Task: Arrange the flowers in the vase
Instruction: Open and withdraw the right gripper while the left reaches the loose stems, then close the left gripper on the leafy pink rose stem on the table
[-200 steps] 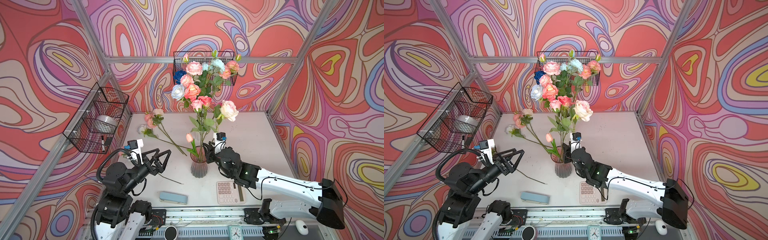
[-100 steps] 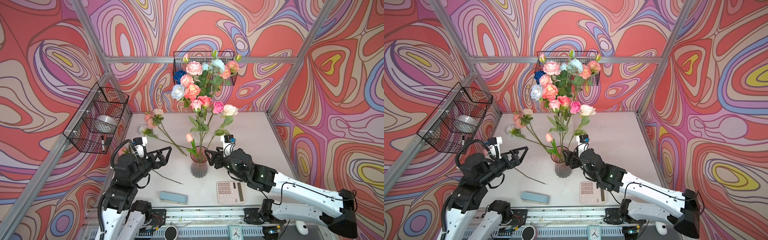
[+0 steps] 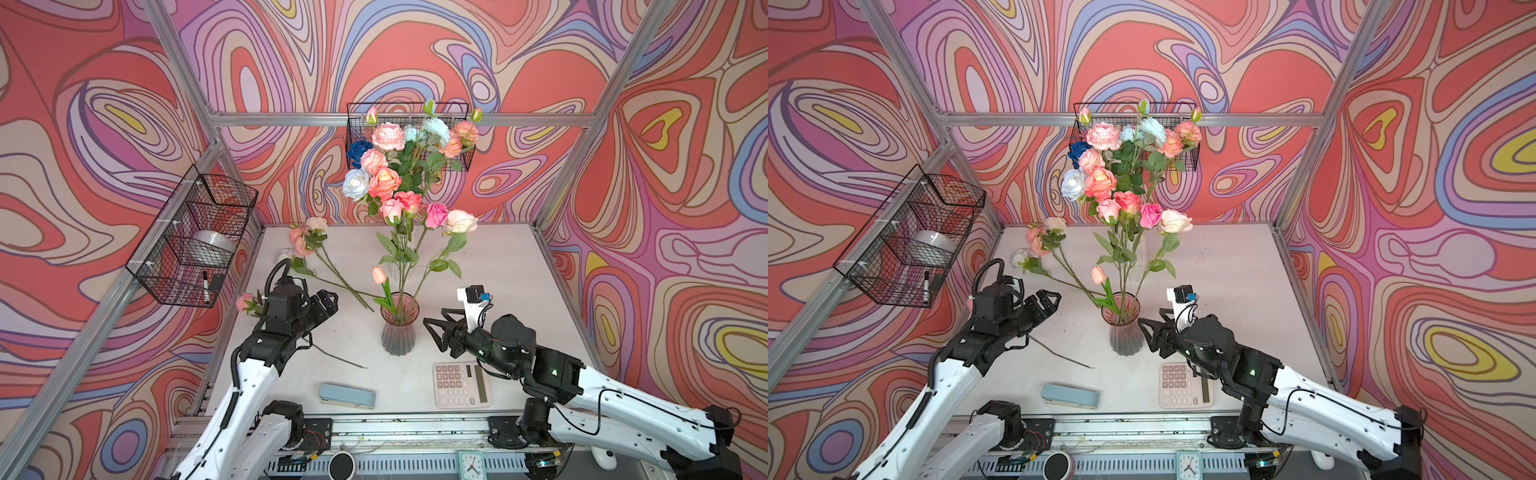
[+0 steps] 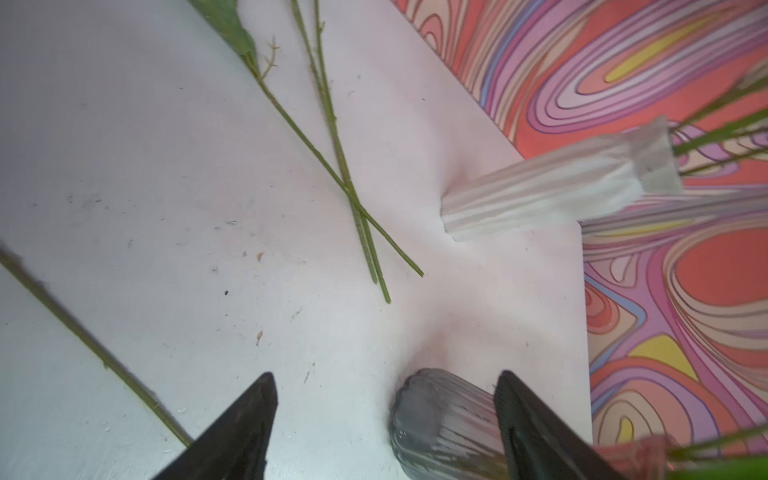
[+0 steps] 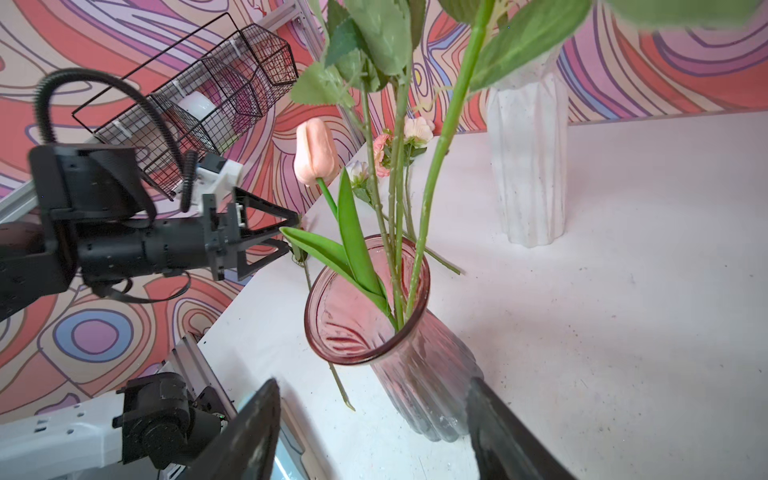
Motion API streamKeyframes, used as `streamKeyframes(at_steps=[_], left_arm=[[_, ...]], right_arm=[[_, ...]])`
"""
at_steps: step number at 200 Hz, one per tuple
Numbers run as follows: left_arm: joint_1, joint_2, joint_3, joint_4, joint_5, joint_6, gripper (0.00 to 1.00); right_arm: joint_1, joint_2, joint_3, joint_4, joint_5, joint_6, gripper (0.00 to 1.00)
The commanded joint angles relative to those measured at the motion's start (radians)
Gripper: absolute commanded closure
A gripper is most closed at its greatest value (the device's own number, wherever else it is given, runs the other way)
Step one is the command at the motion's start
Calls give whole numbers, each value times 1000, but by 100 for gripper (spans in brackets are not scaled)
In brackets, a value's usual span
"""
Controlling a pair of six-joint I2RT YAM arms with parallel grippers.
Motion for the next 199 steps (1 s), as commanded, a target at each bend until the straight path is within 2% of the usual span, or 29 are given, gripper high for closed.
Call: streamKeyframes(at_steps=[1, 36, 92, 121, 143, 199], left_arm=[[36, 99, -39, 109, -66, -78, 31], [89, 241, -59, 126, -77, -179, 44], [141, 224, -113, -158, -302, -285, 43], [184, 232, -122, -164, -405, -282, 44], [238, 301, -96, -128, -352, -263, 47], [264, 538, 23, -142, -321, -256, 52]], right_arm=[[2, -21, -21, 19, -28, -18, 31], [3, -50, -34, 4, -21, -16, 33], [2, -103, -56, 1, -4, -22, 34], [2, -109, -61, 1, -3, -28, 34], [2, -119, -62, -3, 1, -29, 34], [2, -154, -63, -28, 14, -33, 34]])
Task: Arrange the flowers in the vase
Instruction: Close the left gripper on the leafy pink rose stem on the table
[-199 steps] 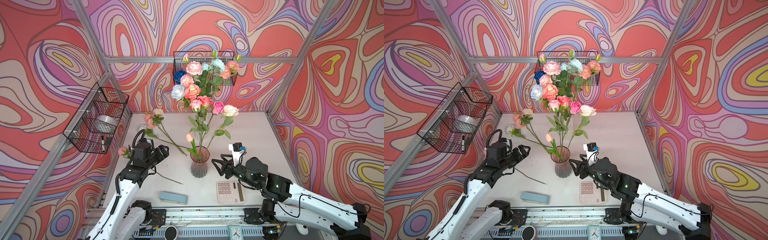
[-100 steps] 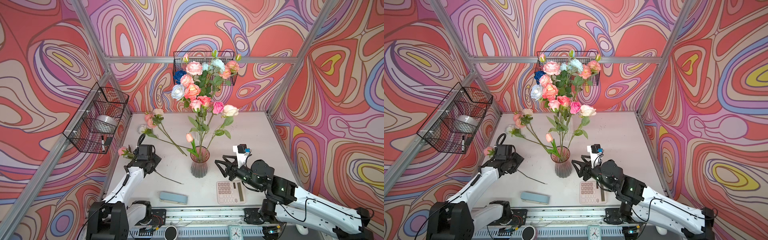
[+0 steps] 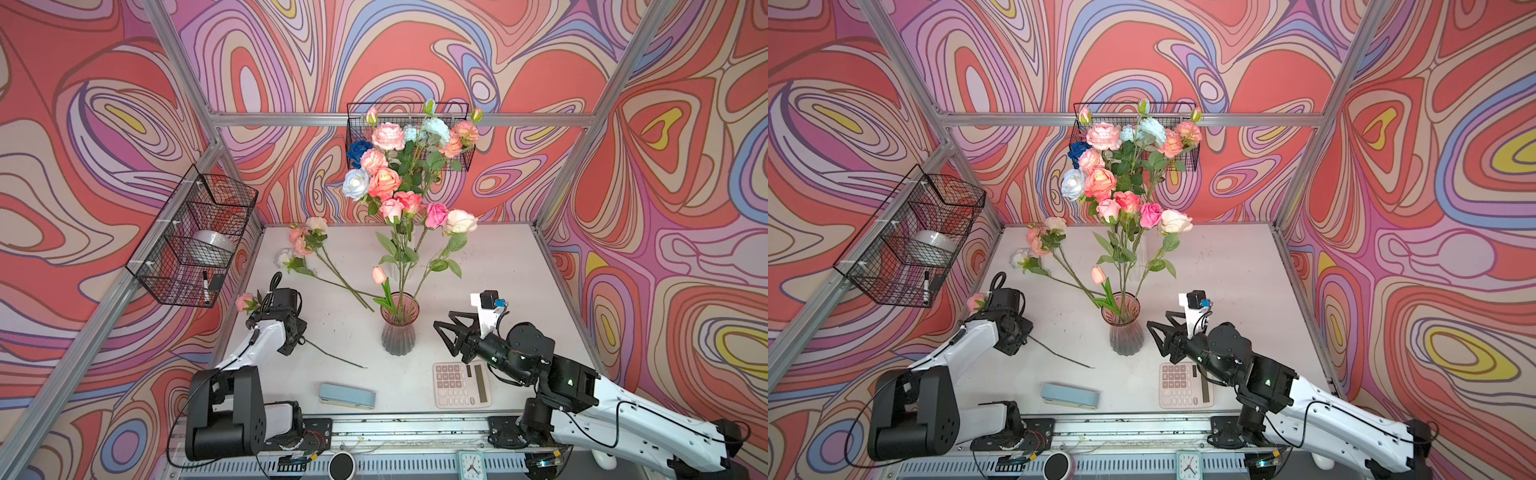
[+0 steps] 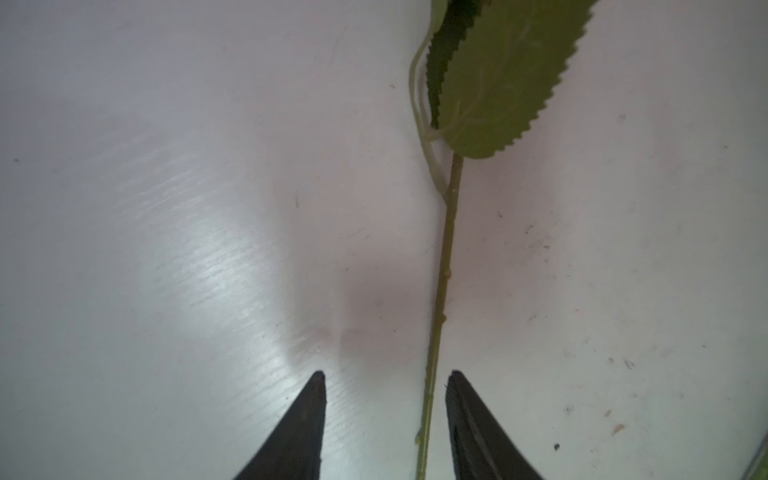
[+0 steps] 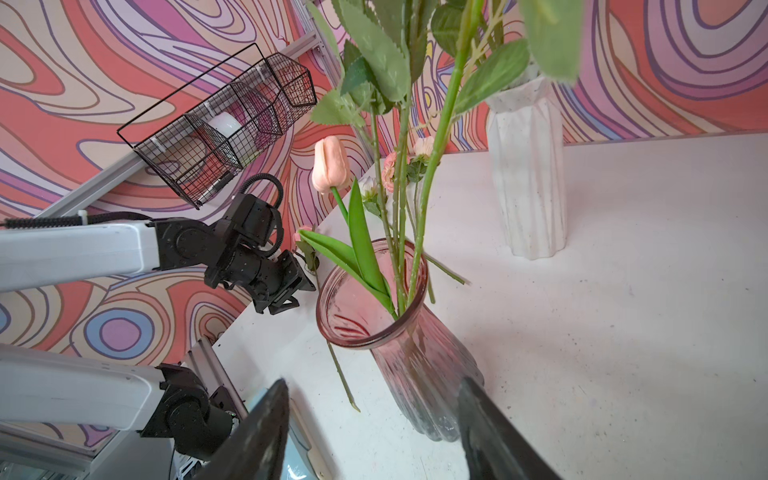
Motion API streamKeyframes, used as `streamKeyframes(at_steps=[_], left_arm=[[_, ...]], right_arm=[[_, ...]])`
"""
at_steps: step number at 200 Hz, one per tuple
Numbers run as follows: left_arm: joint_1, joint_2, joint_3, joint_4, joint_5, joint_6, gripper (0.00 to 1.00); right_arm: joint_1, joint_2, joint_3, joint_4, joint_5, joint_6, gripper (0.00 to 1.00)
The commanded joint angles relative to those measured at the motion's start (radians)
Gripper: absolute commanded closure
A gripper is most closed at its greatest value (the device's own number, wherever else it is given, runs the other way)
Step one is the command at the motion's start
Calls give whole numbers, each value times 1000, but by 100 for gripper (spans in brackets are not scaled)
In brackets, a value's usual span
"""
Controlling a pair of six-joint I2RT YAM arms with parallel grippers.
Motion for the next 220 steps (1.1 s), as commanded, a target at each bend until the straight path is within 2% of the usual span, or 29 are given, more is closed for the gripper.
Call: streamKeyframes(at_steps=[1, 19, 56, 77, 132, 165, 220], left_arm=[[21, 60, 43, -33, -1, -9, 52], [23, 111, 61, -5, 22, -4, 56], [23, 229, 92, 15, 103, 28, 87], [22, 253, 65, 80, 151, 31, 100], [21, 200, 42, 179, 211, 60, 100], [21, 65, 38, 201, 256, 59, 100], [19, -226, 45, 108, 257, 82, 100]], right_arm=[[1, -18, -6, -25, 18, -14, 34], [1, -30, -7, -32, 18, -13, 35], [2, -68, -8, -47, 35, -11, 35], [2, -85, -8, -52, 39, -14, 35], [2, -75, -4, -50, 42, -21, 35], [2, -63, -1, -37, 47, -20, 35], [2, -39, 6, -19, 48, -20, 36]])
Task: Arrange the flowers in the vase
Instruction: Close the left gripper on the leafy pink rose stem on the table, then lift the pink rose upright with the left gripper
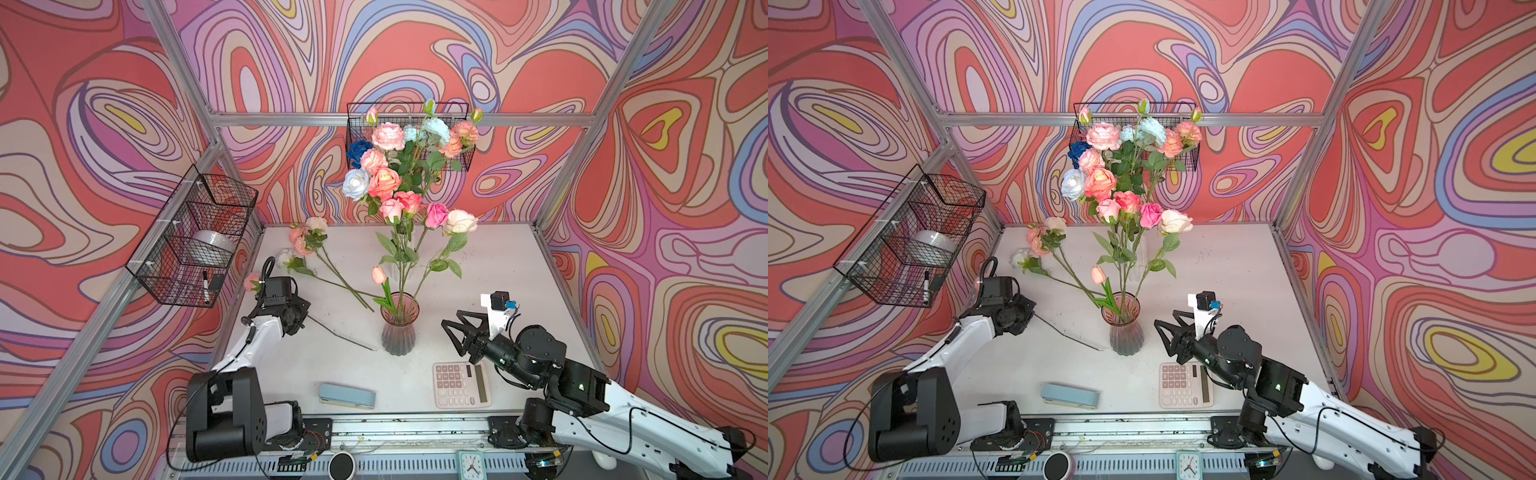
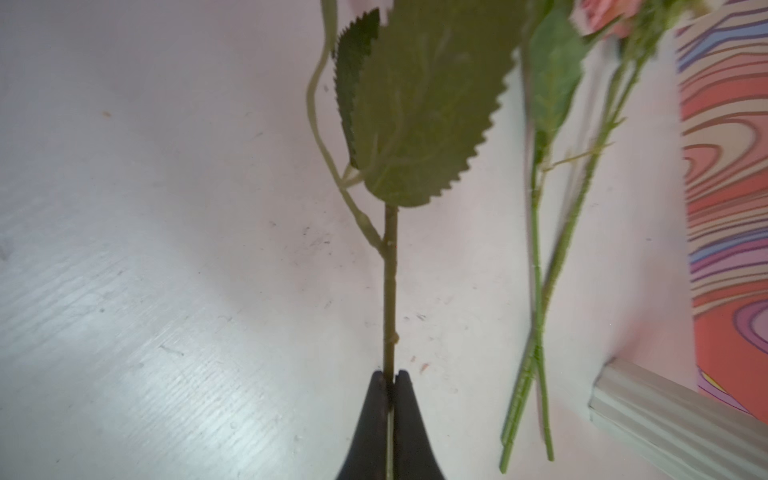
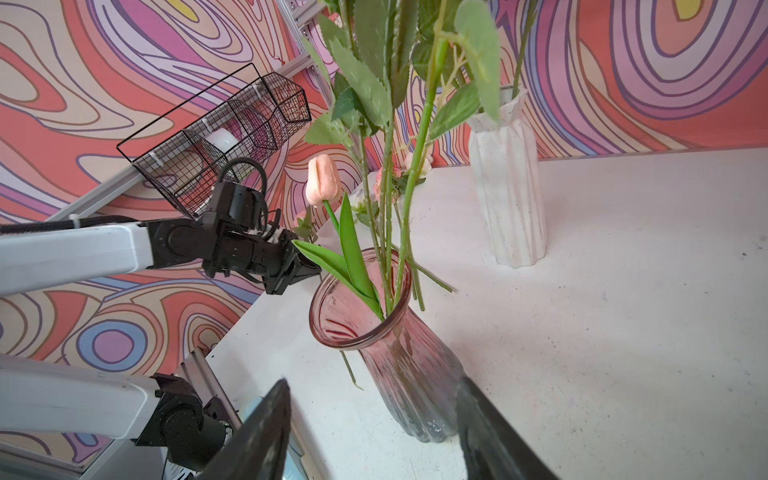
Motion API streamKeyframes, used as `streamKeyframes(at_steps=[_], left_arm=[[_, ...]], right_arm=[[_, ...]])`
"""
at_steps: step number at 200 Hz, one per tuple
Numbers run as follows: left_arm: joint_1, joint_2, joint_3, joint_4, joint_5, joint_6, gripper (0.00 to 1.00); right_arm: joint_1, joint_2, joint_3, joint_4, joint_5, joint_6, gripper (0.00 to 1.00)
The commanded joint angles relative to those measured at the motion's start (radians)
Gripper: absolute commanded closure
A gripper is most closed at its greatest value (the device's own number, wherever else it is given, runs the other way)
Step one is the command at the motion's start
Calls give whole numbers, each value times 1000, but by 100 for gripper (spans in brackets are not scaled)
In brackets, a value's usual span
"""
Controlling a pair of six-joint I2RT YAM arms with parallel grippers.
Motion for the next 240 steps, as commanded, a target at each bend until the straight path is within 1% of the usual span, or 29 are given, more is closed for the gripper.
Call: streamKeyframes(at_steps=[1, 19, 39, 70, 101, 127, 152, 177, 198, 210, 219, 240], left_arm=[[-2, -96, 7, -71, 9, 17, 100], [-1, -173, 13, -87, 48, 19, 100], [-2, -253, 53, -128, 74, 37, 100], [-2, -379, 153, -210, 85, 98, 100], [-1, -472, 268, -275, 90, 172, 100], [-1, -508, 378, -290, 150, 241, 100], [-3, -511, 487, -257, 235, 299, 100], [-18, -497, 563, -194, 283, 330, 100], [-46, -474, 602, -145, 314, 342, 100], [-82, -465, 607, -111, 319, 347, 100], [-122, -461, 608, -85, 310, 359, 100], [-242, -445, 608, -45, 241, 405, 100]], right_arm=[[2, 10, 6, 19, 10, -10, 36], [2, 18, 12, 25, -2, -11, 36], [2, 36, 28, 29, -37, -25, 34], [2, 59, 65, 27, -93, -49, 33], [2, 75, 117, 16, -128, -84, 32], [1, 91, 154, 6, -127, -98, 32], [1, 99, 168, 4, -119, -103, 32], [1, 108, 176, 11, -117, -104, 32], [2, 112, 178, 22, -118, -104, 32], [2, 115, 182, 24, -119, -101, 32], [3, 118, 184, 21, -118, -101, 32], [1, 119, 189, 21, -113, -104, 32]])
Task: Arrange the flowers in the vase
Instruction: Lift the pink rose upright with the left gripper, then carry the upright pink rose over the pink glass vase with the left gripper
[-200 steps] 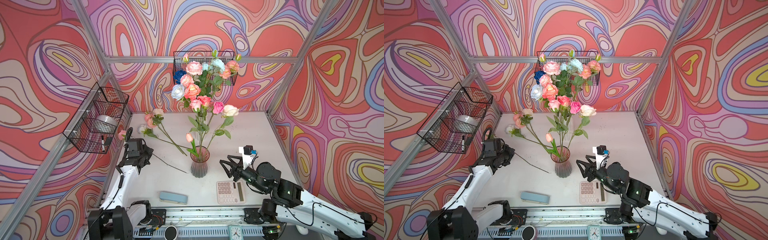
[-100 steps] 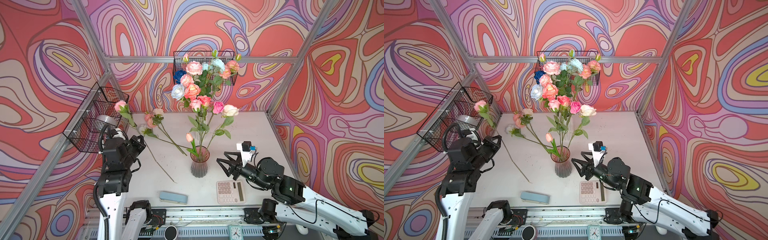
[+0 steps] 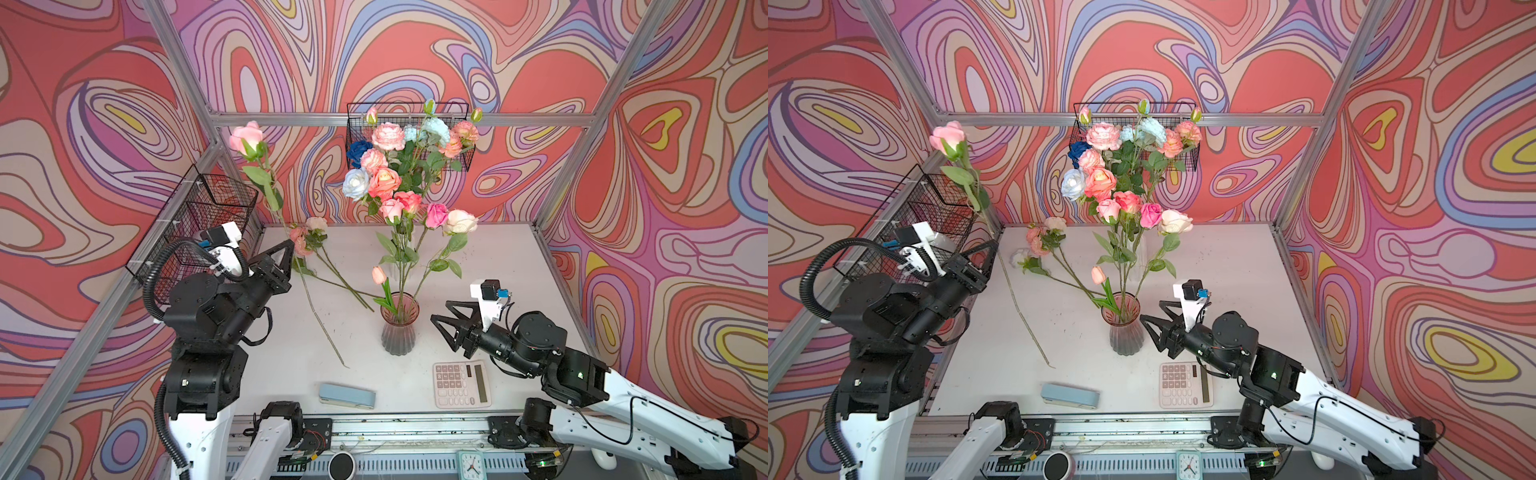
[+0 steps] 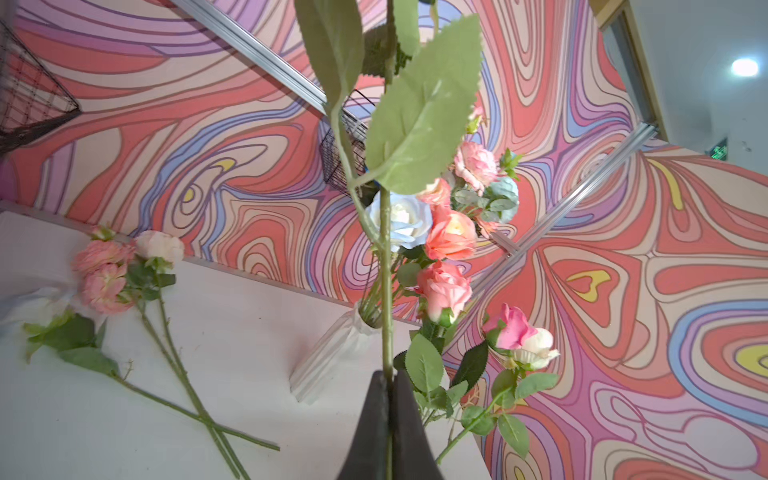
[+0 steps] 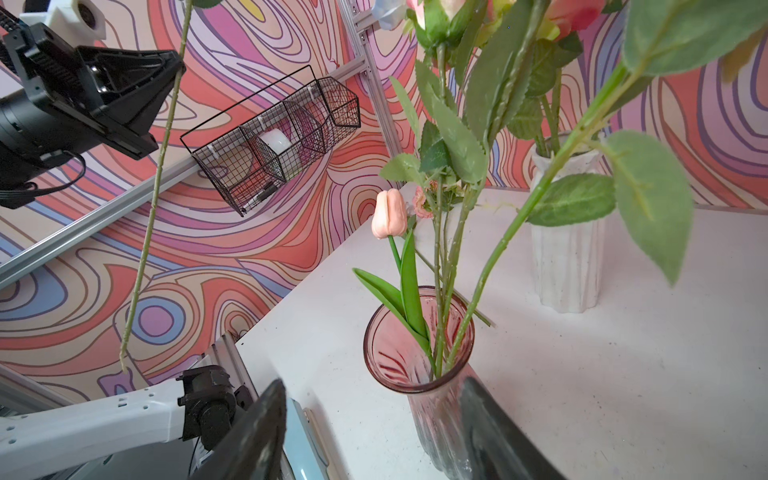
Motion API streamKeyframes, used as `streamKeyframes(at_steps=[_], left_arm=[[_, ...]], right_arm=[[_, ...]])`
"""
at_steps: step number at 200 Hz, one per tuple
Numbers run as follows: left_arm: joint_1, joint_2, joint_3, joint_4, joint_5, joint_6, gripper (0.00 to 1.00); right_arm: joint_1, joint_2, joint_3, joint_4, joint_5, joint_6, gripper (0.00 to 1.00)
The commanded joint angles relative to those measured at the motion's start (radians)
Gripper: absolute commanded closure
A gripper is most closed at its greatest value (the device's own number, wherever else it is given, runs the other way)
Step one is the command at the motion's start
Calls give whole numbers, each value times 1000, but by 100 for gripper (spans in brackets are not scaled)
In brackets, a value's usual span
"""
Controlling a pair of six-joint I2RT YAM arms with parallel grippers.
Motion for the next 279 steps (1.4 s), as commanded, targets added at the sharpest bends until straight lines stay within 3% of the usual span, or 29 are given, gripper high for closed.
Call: streamKeyframes(at_steps=[1, 34, 62, 101, 145, 228, 279], left_arm=[[-104, 22, 13, 89, -38, 71, 100], [-353, 54, -2, 172, -206, 172, 100], [-529, 38, -73, 373, -336, 254, 100], [-732, 57, -183, 674, -423, 368, 100], [-944, 182, -204, 948, -475, 558, 100], [-987, 402, -176, 1190, -602, 840, 100], [-973, 469, -177, 1247, -657, 924, 100]], right_arm=[[1, -1, 29, 11, 1, -13, 32], [2, -4, 33, 10, 5, -17, 32], [2, -14, 29, 3, 9, -14, 32], [2, -23, 41, -16, 25, -20, 32], [2, -27, 60, -47, 47, -37, 32], [1, -66, 106, -120, 80, -67, 32], [3, -58, 117, -129, 87, -84, 32]])
